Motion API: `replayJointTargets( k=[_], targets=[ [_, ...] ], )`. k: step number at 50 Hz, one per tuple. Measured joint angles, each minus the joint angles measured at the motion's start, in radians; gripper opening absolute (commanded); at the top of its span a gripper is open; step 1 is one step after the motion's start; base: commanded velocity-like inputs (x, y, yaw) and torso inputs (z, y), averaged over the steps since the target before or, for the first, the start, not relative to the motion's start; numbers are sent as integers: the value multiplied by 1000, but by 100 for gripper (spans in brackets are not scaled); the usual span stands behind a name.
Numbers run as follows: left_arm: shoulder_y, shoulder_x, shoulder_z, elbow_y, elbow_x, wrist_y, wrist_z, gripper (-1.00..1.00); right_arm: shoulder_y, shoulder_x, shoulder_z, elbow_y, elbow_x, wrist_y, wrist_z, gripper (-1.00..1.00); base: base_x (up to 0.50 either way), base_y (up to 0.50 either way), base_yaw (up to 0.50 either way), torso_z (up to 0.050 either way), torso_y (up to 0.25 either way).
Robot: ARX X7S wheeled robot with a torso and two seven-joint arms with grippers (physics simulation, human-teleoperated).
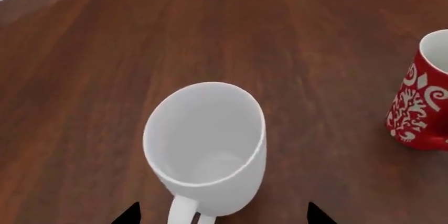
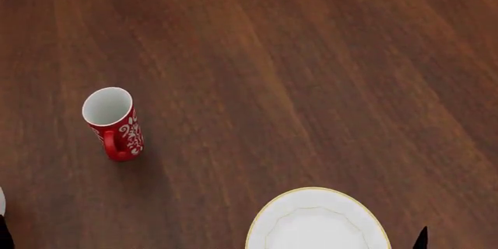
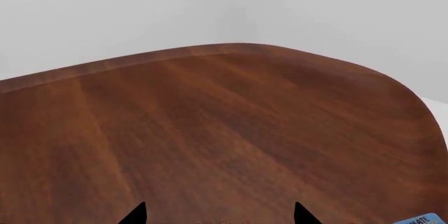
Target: Put the white mug on the plate.
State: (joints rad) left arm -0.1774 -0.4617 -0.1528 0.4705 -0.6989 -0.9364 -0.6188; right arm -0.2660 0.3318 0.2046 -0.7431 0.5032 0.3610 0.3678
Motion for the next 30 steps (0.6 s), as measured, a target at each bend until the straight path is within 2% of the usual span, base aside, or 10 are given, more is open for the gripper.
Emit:
replayJointTargets(
  k=[30],
  targets=[
    [-31, -25, 34, -163, 46, 34, 41, 100, -6, 7, -9, -4, 1, -7, 11, 100, 0, 0, 0, 0, 0]
  ],
)
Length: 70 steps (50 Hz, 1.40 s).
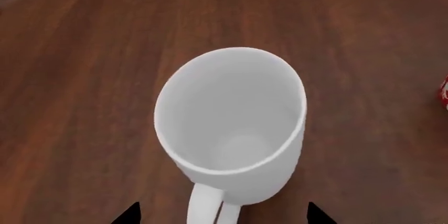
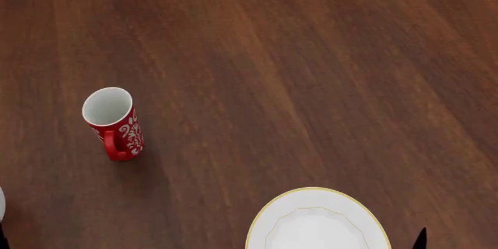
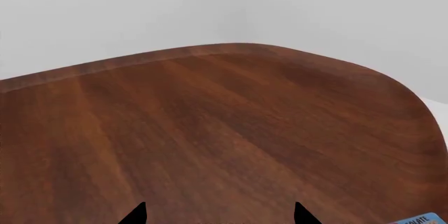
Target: Put the white mug on the plate.
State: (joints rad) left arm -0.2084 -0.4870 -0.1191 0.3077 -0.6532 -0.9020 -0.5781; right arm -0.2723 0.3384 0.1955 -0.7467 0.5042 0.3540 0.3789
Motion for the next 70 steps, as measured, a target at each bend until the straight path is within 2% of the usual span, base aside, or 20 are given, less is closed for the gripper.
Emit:
replayJointTargets(
  k=[39, 40, 53, 70],
  targets=[
    [-27, 7, 26, -185, 20, 77, 83, 100, 0, 15, -13, -12, 6, 5, 18, 100, 0, 0, 0, 0, 0],
    [-28, 8, 27, -188, 22, 79, 84, -100, -1, 15, -13, -12, 6, 4, 18, 100, 0, 0, 0, 0, 0],
    [-30, 2, 40, -189, 72, 70, 61, -100, -11, 15, -9, -4, 8, -13, 15, 100, 2, -1, -1, 0, 0],
    [-51, 2, 58, -81, 10, 14, 46, -100, -20, 19, -5, -6, 11, -21, 21, 100, 1, 0, 0, 0, 0]
  ],
)
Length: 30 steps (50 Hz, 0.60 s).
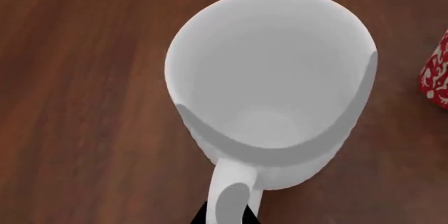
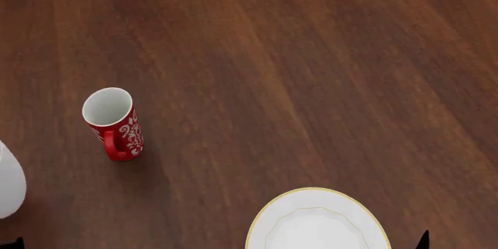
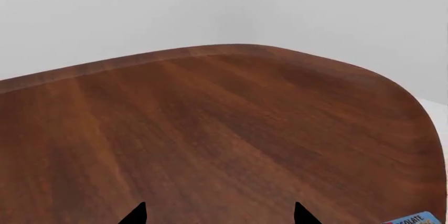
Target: Put the white mug on the plate.
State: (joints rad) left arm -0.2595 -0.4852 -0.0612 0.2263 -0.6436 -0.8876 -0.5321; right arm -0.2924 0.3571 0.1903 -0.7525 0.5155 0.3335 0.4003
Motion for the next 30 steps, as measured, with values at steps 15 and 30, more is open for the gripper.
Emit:
replayJointTargets(
  k=[15, 30],
  targets=[
    [-29, -13, 16, 215, -69, -89, -48, -100, 10, 6, -8, 4, 3, 6, 7, 100, 0, 0, 0, 0, 0],
    [-147, -41, 30, 444, -167, -224, -110, -100, 23, 14, -17, 0, 9, 19, 18, 100, 0, 0, 0, 0, 0]
  ],
)
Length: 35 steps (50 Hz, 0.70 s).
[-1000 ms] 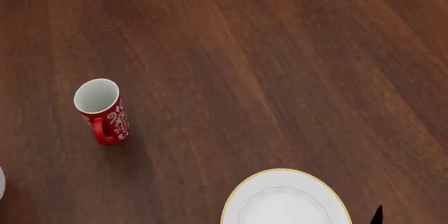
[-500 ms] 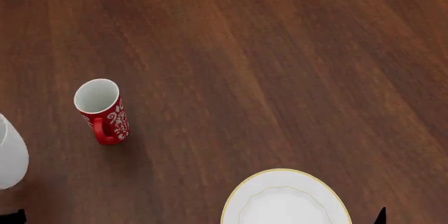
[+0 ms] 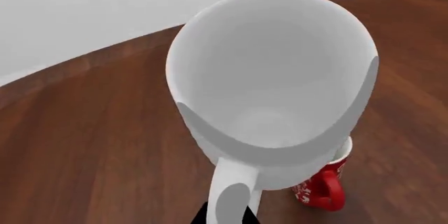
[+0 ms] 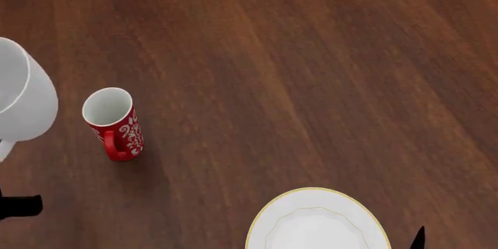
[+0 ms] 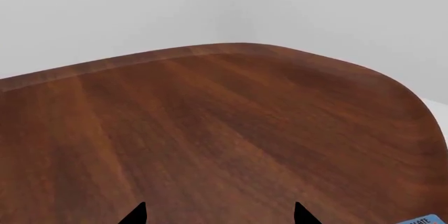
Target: Put the white mug on the plate.
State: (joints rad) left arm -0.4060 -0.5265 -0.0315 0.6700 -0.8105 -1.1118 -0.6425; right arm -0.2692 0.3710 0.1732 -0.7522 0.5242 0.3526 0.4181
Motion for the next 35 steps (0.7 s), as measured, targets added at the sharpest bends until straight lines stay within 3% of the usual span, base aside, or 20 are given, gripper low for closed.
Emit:
replayJointTargets(
  k=[16, 35],
  targets=[
    [-155, -2, 156, 34, -38, -38, 89, -100, 8, 8, -6, 6, 6, 3, 2, 100, 0, 0, 0, 0, 0],
    [-278, 48, 431, -43, 1, -21, 248, -100, 34, 16, -25, 24, 14, 11, 1, 100, 0, 0, 0, 0, 0]
  ],
)
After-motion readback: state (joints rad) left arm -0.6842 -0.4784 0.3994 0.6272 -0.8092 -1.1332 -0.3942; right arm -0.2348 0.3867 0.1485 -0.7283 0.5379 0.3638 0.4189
